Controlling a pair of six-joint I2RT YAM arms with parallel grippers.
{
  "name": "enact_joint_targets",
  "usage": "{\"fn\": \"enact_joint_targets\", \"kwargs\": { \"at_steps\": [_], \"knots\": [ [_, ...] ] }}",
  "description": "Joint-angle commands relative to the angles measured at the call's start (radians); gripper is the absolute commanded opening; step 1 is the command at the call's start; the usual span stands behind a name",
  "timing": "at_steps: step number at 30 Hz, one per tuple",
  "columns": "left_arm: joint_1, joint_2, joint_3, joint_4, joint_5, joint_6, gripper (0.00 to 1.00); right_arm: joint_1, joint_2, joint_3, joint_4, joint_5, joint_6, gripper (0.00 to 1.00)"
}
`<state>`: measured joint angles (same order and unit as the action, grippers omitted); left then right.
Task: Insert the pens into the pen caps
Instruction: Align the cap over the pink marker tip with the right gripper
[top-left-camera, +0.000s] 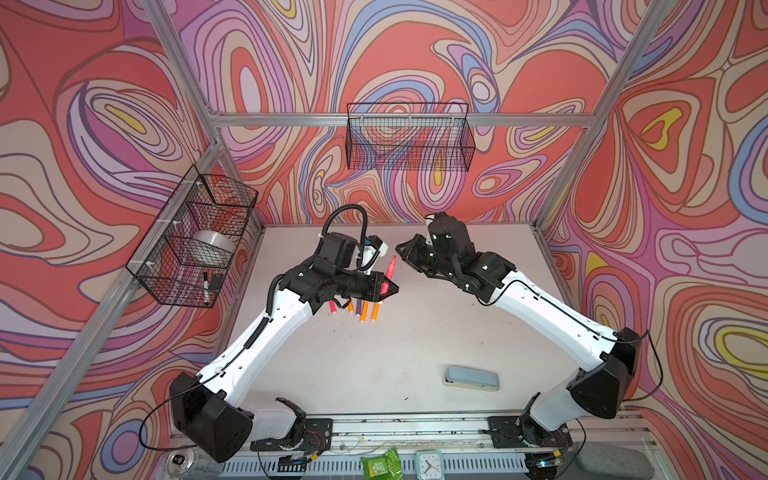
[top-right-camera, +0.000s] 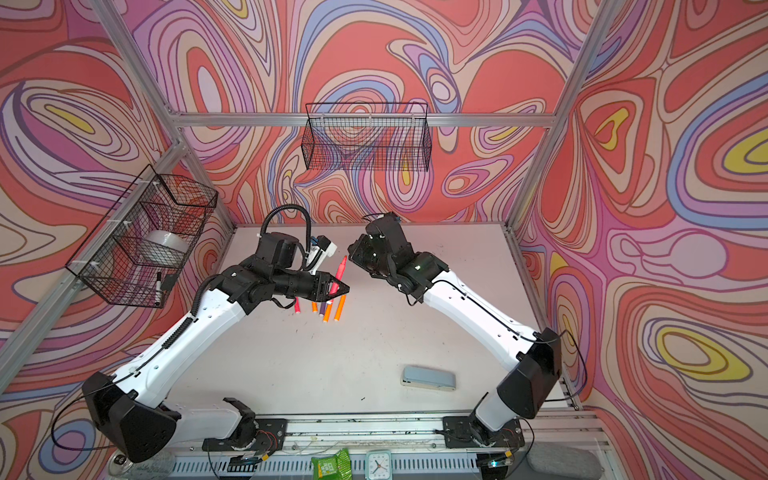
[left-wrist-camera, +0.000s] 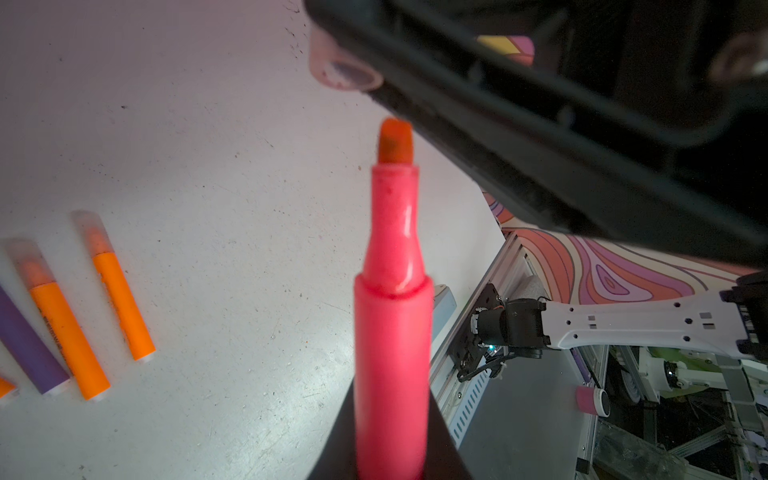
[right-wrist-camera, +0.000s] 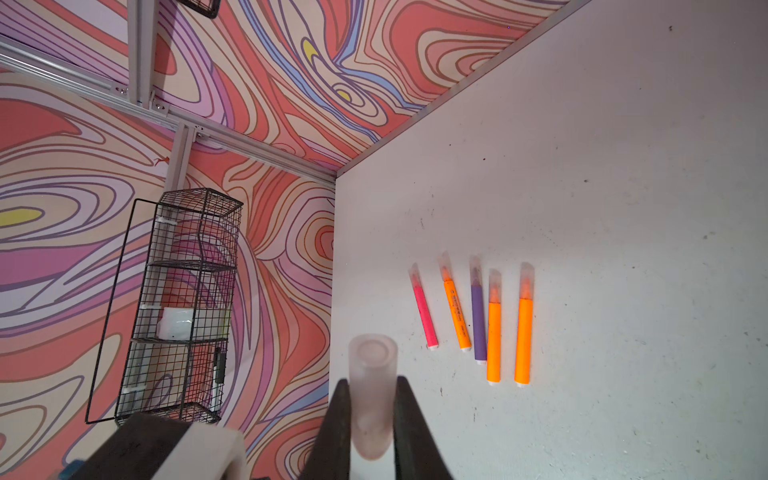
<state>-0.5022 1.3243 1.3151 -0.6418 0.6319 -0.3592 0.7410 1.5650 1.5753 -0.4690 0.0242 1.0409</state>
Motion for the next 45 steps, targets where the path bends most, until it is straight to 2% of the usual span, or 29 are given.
{"fn": "enact_joint_targets", "kwargs": {
  "at_steps": [1,45],
  "knots": [
    [0.007,0.001,0.020,0.023,0.003,-0.008,0.00,0.004,-0.007,0.018,0.005,-0.010,-0.005,0.00],
    [0.025,0.040,0.013,0.088,0.018,-0.027,0.00,0.010,0.002,0.019,0.008,-0.095,-0.013,0.00]
  ]
}}
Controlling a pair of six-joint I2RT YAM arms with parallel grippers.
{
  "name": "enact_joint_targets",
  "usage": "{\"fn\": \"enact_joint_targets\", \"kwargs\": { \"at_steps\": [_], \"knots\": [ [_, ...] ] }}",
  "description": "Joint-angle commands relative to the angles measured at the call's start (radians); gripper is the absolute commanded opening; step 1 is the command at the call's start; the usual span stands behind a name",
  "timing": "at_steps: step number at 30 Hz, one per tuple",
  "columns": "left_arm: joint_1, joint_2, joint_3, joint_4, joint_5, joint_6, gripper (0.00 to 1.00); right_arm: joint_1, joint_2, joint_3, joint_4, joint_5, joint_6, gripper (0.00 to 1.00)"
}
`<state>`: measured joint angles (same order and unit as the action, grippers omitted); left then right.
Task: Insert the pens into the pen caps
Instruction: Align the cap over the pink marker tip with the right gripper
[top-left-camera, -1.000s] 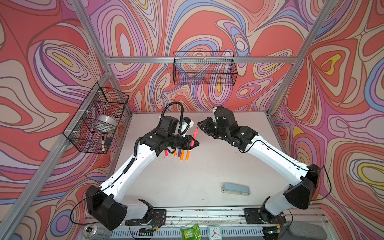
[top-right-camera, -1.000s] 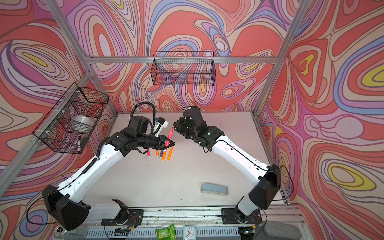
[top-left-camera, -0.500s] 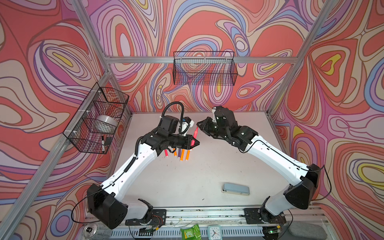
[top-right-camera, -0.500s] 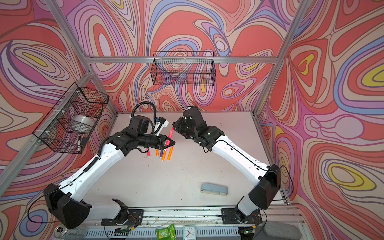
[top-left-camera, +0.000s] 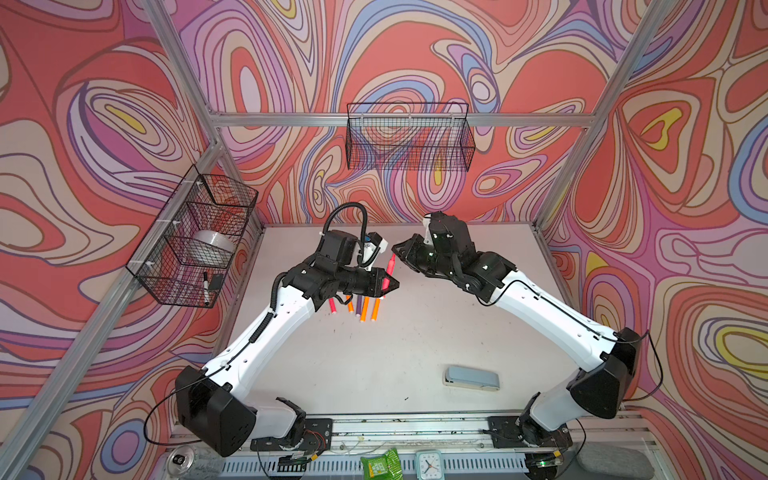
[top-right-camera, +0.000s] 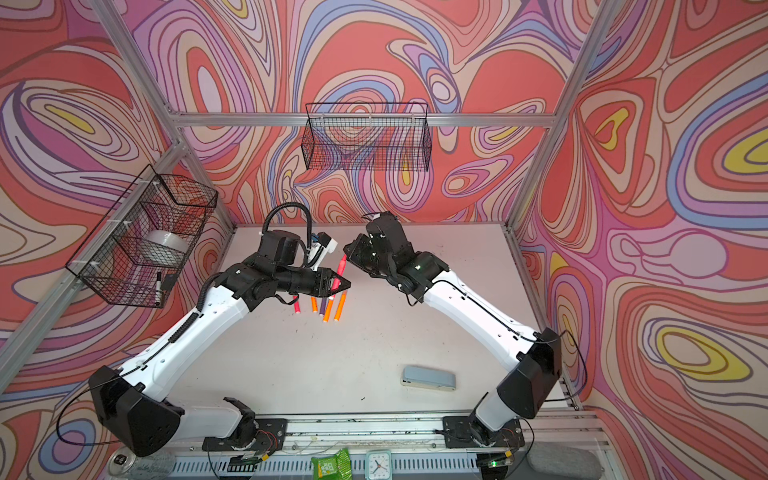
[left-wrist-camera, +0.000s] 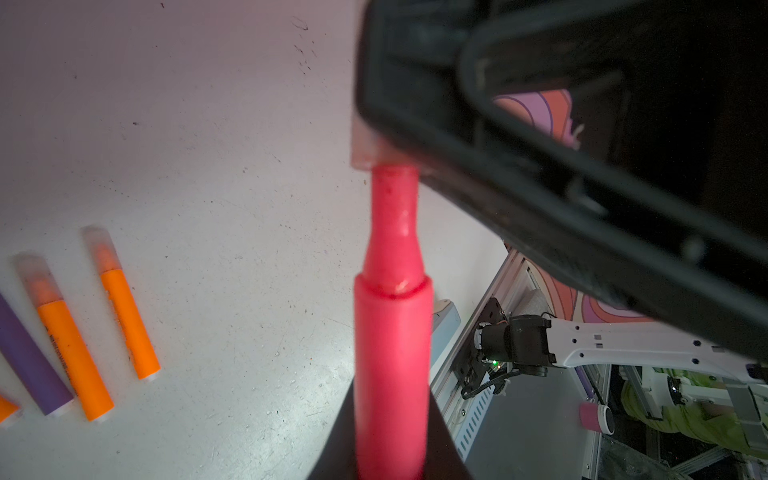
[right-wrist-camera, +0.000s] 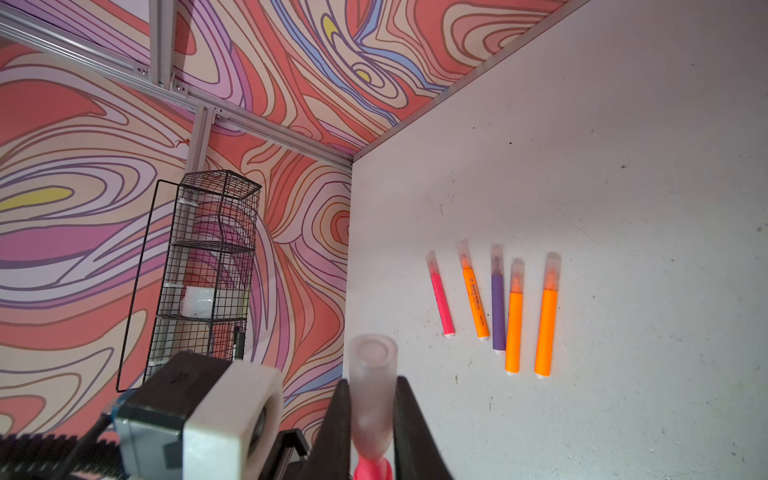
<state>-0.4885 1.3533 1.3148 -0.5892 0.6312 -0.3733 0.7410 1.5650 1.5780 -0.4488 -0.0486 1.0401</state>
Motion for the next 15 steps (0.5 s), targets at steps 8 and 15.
{"fn": "enact_joint_targets", "kwargs": {
  "at_steps": [8,15],
  "knots": [
    [0.069,0.014,0.040,0.127,0.132,-0.111,0.00,0.034,-0.002,0.021,-0.036,-0.027,-0.053,0.00],
    [0.071,0.005,0.044,0.172,0.211,-0.118,0.00,0.033,-0.019,0.009,-0.024,-0.060,-0.096,0.00]
  ]
}}
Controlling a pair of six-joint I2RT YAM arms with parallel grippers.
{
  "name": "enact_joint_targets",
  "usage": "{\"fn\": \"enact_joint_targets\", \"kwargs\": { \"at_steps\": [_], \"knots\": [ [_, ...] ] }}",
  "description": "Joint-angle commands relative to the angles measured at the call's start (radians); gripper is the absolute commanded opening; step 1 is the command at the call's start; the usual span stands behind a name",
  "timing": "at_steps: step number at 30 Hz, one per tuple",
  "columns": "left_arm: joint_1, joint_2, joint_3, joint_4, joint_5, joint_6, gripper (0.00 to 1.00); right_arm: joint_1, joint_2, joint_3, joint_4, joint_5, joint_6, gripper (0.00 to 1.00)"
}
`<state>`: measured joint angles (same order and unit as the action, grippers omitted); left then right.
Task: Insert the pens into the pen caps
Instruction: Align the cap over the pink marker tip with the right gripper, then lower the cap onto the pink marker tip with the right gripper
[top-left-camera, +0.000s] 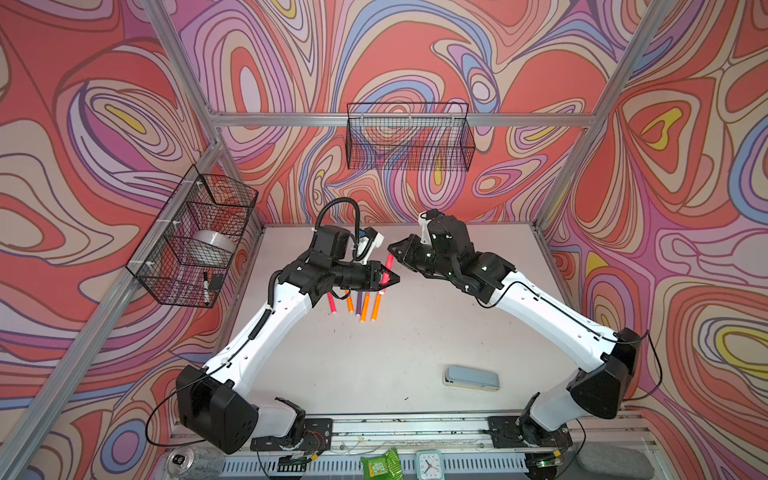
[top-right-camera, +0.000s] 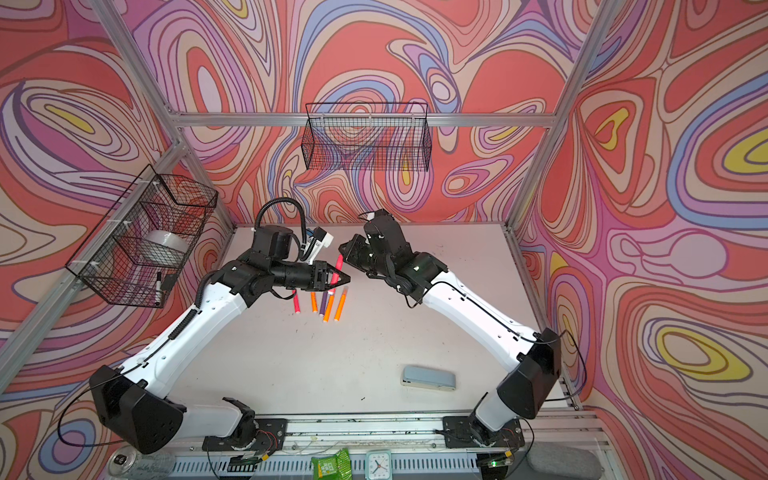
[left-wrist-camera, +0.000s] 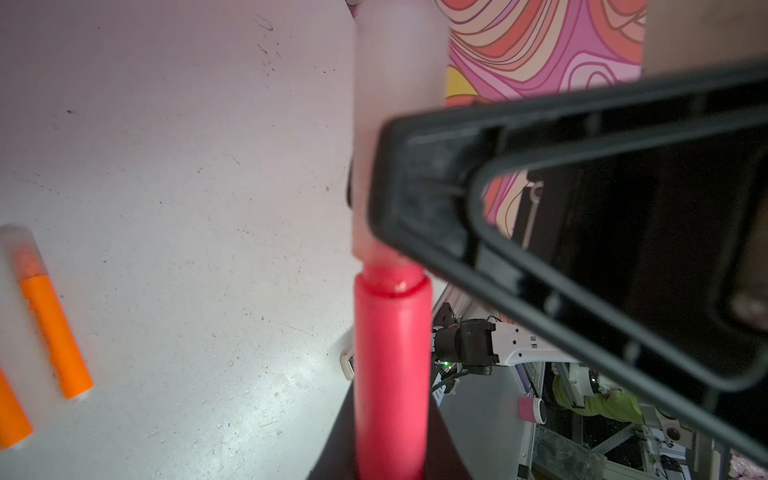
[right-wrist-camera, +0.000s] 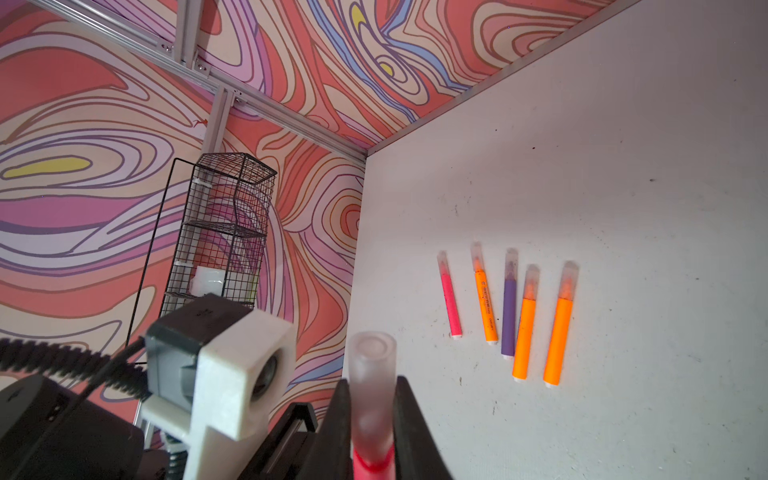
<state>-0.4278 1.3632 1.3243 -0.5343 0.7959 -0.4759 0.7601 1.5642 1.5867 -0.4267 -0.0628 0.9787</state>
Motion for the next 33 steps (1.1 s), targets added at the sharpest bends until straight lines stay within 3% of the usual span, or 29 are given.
{"fn": "enact_joint_targets", "kwargs": {
  "at_steps": [1,8,14,17,21,23,27,33],
  "knots": [
    [0.013,-0.011,0.035,0.120,0.055,-0.013,0.00,0.013,-0.024,-0.006,-0.044,-0.053,-0.045,0.00],
    [0.014,-0.040,0.037,0.108,0.086,0.023,0.00,0.015,-0.092,-0.056,-0.093,-0.087,-0.086,0.02],
    [0.015,-0.071,0.031,0.059,0.017,0.078,0.00,0.015,-0.118,-0.068,-0.099,-0.116,-0.092,0.03],
    [0.014,-0.082,0.036,0.027,-0.021,0.106,0.00,0.015,-0.122,-0.061,-0.099,-0.102,-0.096,0.14],
    [0.015,-0.095,0.029,0.004,-0.057,0.129,0.00,0.013,-0.143,-0.084,-0.072,-0.080,-0.073,0.48],
    [0.014,-0.100,0.024,0.001,-0.065,0.134,0.00,0.014,-0.161,-0.108,-0.046,-0.073,-0.054,0.56],
    [0.015,-0.102,0.026,-0.010,-0.079,0.149,0.00,0.015,-0.191,-0.139,-0.023,-0.047,-0.030,0.62],
    [0.012,-0.108,0.039,-0.071,-0.127,0.213,0.00,-0.013,-0.213,-0.129,0.034,-0.002,0.022,0.60]
  ]
}}
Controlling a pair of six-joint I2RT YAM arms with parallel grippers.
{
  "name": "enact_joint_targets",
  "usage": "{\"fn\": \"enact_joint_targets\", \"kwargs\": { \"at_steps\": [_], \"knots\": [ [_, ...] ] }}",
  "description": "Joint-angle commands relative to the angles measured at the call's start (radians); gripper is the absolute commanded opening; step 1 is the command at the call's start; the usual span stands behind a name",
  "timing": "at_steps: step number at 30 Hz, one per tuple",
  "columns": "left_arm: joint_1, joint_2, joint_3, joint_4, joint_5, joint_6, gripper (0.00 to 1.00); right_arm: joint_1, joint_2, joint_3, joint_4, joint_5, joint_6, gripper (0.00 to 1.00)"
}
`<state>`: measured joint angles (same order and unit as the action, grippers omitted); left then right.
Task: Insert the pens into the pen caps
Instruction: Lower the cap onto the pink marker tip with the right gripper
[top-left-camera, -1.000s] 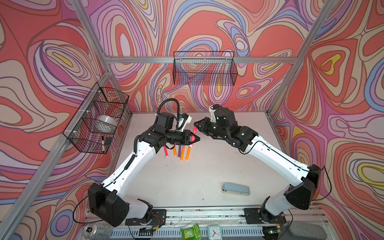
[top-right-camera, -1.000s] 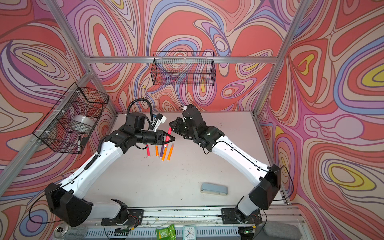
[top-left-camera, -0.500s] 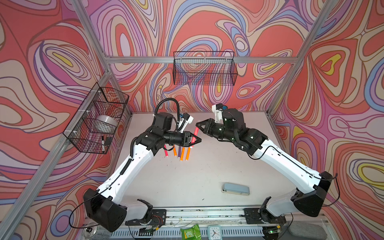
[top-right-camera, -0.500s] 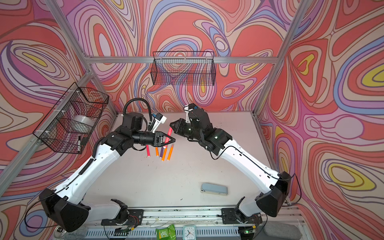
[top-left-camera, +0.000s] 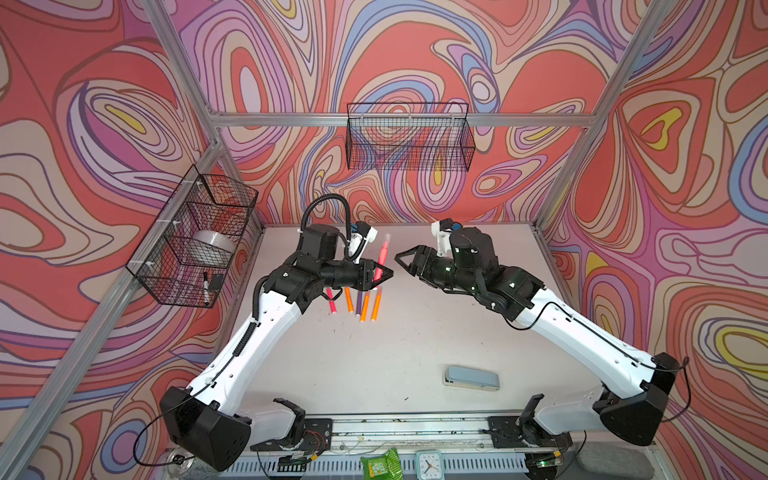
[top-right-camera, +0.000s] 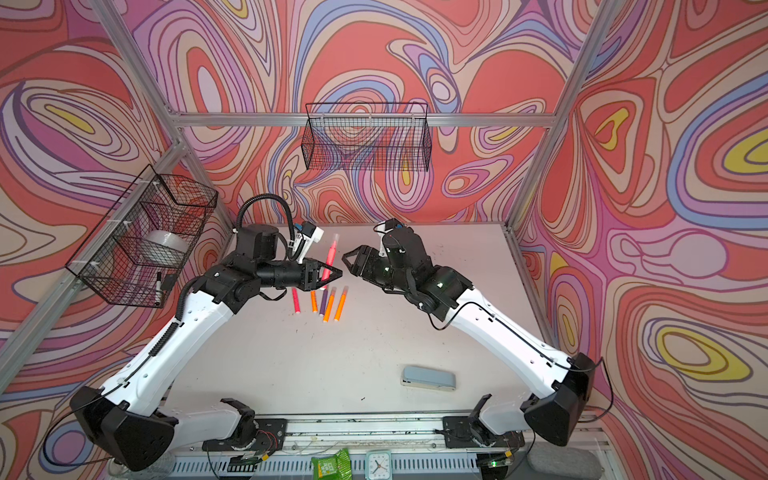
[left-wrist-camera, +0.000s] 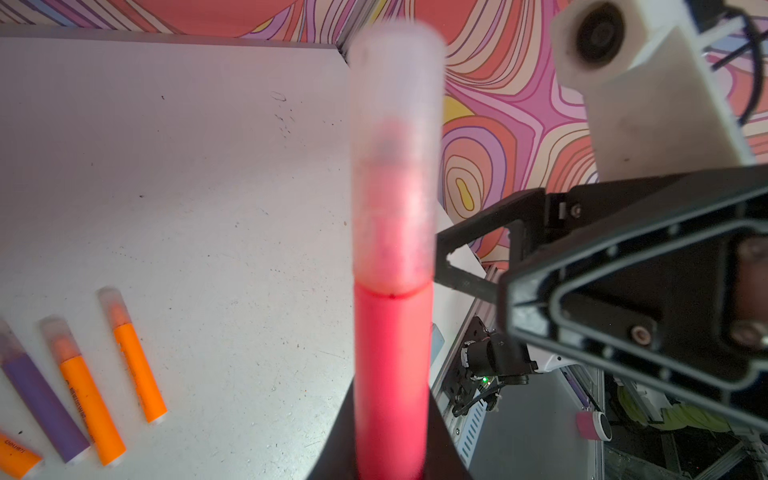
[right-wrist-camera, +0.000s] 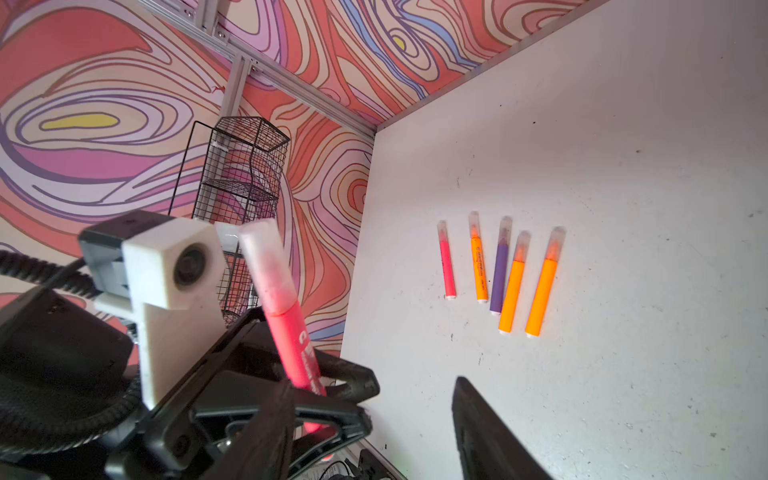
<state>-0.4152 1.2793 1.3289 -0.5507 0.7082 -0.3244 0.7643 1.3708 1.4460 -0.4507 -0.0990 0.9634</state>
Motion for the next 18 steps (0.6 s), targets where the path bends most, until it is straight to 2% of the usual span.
{"fn": "enact_joint_targets", "kwargs": {
  "at_steps": [1,9,18],
  "knots": [
    [0.000,-0.028,0.036,-0.069,-0.052,0.075,0.00,-0.022,-0.013,0.027,0.066,0.035,0.046,0.59],
    [-0.045,-0.049,0.054,-0.174,-0.194,0.191,0.00,-0.026,0.132,0.229,0.061,0.019,0.051,0.53],
    [-0.065,-0.037,0.072,-0.182,-0.220,0.210,0.00,-0.028,0.215,0.264,0.059,-0.024,0.075,0.41]
  ]
}}
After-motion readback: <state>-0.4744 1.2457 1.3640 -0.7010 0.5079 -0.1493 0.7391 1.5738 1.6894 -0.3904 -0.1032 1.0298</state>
